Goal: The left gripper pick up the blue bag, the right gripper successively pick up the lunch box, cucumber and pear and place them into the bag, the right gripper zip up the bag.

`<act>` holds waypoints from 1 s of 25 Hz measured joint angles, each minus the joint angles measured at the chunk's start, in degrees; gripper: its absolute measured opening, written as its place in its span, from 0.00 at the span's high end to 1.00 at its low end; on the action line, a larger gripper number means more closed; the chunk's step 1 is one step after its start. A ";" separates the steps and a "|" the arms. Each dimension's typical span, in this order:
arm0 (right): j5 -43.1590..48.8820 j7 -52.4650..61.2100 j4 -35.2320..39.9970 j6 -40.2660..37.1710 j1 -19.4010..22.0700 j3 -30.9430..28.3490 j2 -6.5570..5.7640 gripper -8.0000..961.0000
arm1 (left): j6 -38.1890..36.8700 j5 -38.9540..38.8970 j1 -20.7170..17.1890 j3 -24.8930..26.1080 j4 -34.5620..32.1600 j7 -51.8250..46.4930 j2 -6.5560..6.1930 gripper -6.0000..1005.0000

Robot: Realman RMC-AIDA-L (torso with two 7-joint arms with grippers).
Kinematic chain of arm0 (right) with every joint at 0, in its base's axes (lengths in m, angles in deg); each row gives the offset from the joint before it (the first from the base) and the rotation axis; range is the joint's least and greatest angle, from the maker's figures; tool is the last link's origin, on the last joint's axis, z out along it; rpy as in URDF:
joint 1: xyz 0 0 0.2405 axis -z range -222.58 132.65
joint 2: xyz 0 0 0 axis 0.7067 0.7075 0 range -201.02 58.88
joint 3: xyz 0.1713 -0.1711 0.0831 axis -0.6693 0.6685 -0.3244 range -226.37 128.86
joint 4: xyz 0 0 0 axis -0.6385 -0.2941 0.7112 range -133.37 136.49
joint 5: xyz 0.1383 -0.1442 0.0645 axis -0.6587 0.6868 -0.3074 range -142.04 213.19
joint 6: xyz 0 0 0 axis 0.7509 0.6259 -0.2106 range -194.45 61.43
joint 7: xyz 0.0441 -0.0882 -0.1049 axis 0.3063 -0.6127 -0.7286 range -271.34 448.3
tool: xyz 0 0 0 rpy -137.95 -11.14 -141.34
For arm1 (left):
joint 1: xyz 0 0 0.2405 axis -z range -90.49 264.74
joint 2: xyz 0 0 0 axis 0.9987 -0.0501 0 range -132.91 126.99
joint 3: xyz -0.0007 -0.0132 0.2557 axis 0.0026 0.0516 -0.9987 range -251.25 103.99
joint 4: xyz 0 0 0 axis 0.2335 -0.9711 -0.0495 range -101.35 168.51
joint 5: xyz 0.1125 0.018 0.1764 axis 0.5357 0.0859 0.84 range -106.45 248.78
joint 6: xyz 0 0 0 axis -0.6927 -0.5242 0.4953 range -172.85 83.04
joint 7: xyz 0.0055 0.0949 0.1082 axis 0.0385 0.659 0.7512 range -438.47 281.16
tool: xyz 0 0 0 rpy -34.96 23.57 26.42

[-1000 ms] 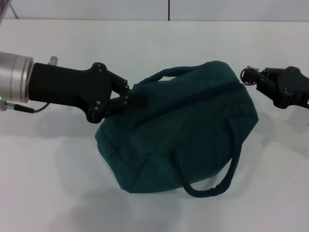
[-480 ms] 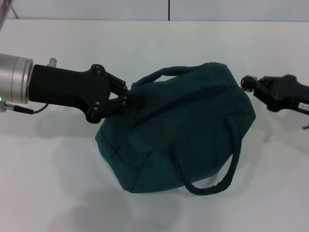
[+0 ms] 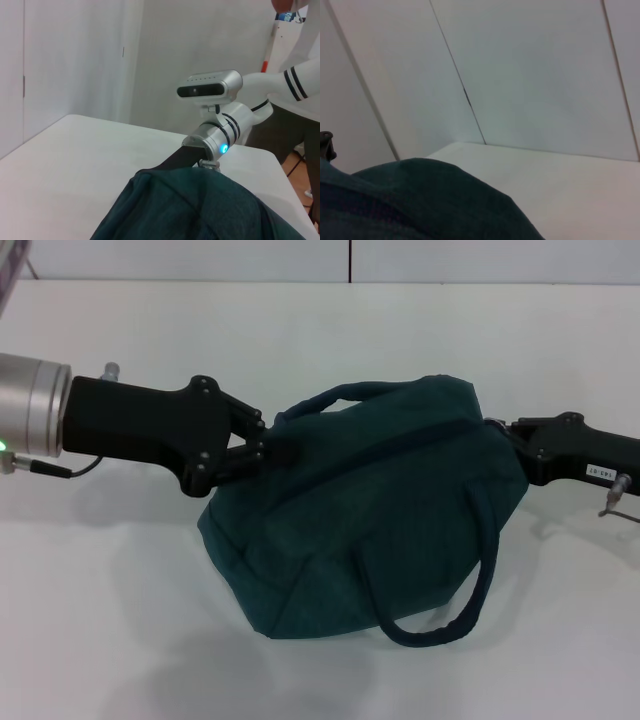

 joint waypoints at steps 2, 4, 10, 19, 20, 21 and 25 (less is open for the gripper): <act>0.05 0.01 -0.01 1.05 -0.11 0.02 0.00 0.98 | 0.00 0.00 -0.02 0.00 0.00 0.00 0.00 0.88; 0.07 0.07 -0.05 1.73 -0.15 0.06 0.00 0.98 | 0.00 0.00 -0.03 0.00 0.00 0.00 0.06 0.88; 0.07 0.32 -0.12 1.94 -0.18 0.63 -0.08 0.98 | -0.02 -0.15 0.15 0.00 0.01 0.00 0.27 0.86; -0.53 2.80 2.64 -0.37 2.69 -2.15 -0.50 0.98 | 0.29 -0.46 -0.37 7.50 0.00 -0.71 1.80 0.83; -0.54 2.80 2.74 -0.46 3.03 -3.25 -0.51 0.98 | 0.56 -0.48 -0.54 9.58 0.02 -0.54 2.22 0.83; -0.55 2.79 2.85 -0.53 3.41 -4.40 -0.56 0.98 | 0.80 -0.49 -0.67 10.94 0.04 -0.24 2.49 0.83; -0.58 1.58 3.19 -0.76 5.21 -8.19 -0.71 0.82 | 1.75 -0.63 -1.94 17.17 0.19 2.95 3.81 0.78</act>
